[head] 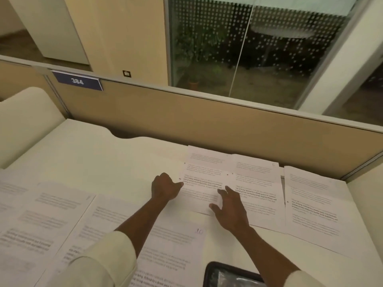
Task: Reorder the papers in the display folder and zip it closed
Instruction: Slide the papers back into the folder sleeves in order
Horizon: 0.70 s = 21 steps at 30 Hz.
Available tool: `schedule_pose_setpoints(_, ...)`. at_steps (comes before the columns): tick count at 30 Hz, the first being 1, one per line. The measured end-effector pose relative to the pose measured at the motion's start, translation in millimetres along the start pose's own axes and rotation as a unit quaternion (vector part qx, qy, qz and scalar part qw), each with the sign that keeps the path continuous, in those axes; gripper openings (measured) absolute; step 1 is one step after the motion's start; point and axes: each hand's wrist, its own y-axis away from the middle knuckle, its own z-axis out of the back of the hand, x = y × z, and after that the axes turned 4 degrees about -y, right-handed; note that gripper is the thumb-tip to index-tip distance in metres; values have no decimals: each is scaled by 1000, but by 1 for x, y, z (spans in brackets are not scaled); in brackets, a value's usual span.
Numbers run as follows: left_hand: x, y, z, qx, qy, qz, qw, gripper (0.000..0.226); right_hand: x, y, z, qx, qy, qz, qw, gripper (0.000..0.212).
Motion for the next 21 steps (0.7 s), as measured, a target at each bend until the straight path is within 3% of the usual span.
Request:
schedule_pose_setpoints(6, -33, -19, -29, 14, 48, 69, 996, 86, -1, -7, -16, 20, 45, 12, 999, 69)
schedule_pose_setpoints(13, -42, -25, -41, 30, 95, 123, 987, 46, -8, -13, -33, -65, -54, 12, 996, 52)
schedule_pose_setpoints(17, -46, -24, -36, 4, 63, 161, 985, 43, -12, -13, -31, -87, -85, 15, 993, 43)
schedule_pose_setpoints(21, -52, -25, -35, -7, 73, 142, 987, 44, -16, -16, -32, -87, -82, 31, 992, 40)
